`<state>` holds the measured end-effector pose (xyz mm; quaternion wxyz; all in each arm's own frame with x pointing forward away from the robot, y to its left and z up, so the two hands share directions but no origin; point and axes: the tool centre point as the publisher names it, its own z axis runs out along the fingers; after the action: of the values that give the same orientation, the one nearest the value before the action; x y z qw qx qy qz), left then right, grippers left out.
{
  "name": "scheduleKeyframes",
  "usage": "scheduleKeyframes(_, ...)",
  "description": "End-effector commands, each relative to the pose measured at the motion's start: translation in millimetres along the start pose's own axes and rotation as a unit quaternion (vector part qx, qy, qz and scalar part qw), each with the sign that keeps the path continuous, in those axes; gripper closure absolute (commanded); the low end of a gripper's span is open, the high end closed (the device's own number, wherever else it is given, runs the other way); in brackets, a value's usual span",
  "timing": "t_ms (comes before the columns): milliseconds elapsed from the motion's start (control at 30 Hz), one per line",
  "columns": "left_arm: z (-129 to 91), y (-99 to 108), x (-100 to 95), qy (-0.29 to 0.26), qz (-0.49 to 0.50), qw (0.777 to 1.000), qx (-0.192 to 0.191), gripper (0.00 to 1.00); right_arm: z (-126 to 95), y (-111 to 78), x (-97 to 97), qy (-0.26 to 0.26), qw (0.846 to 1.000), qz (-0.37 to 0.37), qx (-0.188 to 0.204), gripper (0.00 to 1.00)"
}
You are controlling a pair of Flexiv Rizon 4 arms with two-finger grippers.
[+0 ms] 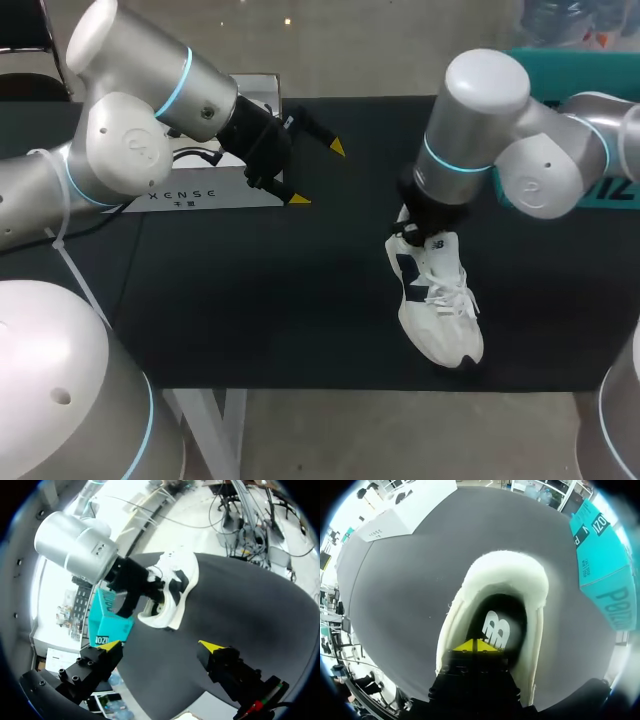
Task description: Take the shoe out of the shoebox, open the shoe tongue, remove and reinsert the insole, then place the shoe into the shoebox
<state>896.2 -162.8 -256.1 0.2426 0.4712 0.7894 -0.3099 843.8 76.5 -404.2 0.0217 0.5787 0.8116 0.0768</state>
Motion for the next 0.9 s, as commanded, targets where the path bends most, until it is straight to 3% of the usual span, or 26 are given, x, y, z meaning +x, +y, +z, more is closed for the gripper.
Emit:
scheduleKeyframes(33,0,0,-0.1,0.002,0.001,1.000,-0.001,0.00,22,3.2,4.4,0.006,1.000,-0.003,0.007,1.00)
scheduleKeyframes(200,0,0,-0.1,0.002,0.001,1.000,-0.001,0.00,25,2.5,4.7,0.008,1.000,-0.002,0.011,1.00)
scheduleKeyframes(633,0,0,-0.1,0.002,0.001,1.000,-0.001,0.00,-21,3.4,8.5,-0.015,1.000,-0.022,0.006,1.00)
scheduleKeyframes(900,0,0,-0.1,0.002,0.001,1.000,-0.001,0.00,-30,-11.9,4.5,-0.026,0.999,-0.025,0.015,1.00)
